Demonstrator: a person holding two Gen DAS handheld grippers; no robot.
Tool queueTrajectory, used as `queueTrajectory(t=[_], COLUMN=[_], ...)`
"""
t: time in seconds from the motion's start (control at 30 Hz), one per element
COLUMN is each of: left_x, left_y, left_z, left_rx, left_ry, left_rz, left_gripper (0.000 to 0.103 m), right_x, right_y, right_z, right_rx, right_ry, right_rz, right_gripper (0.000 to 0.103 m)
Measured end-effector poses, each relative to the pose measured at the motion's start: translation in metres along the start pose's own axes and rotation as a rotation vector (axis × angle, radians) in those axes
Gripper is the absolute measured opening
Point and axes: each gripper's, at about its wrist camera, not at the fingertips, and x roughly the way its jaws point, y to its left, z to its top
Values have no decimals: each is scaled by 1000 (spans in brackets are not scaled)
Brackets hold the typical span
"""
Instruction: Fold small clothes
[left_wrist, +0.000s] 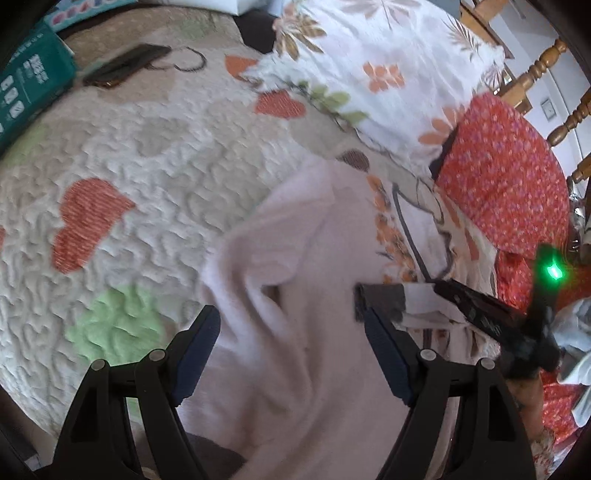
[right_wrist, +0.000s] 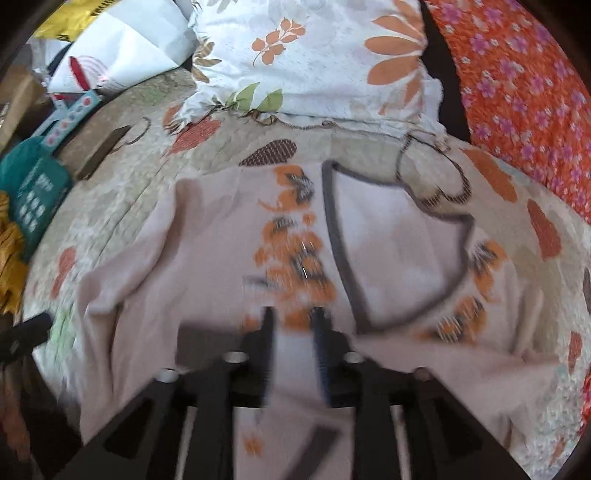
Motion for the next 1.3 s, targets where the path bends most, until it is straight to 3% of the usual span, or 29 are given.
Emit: queueTrajectory(t=[0.2,0.33,0.5,0.77,0.9,1.07,1.2,1.3], left_x=[7,15,20,22,22,22,23,25], left_y=[-9,-10,-14,-12,-11,-9,-7,-6], left_z=[-7,-9,-11,-9,-6,-4,-6,-7], left_rx=[28,21,35,25,28,24,23,15], left_ry=[24,47,47,58,53,52,63,73], left_rz=[11,13,29,20,24,23,18,15], left_gripper=[79,79,79,79,79,79,79,79], right_x=[-41,-48,-33,12,33,30,-1,-17], right_y=[-73,-106,-102,-67,-75,-82,-64,-37], right_z=[-45,-59,-62,-33,-4,21,9,-19], right_rx=[55,129,114,3,32,77,62,16], right_ry=[-21,-10,10,63,78,50,-12,-10], right_rz=[-157,-151,-141,-188,-236,-272,-141,-24], right_gripper=[41,41,41,41,41,41,41,39])
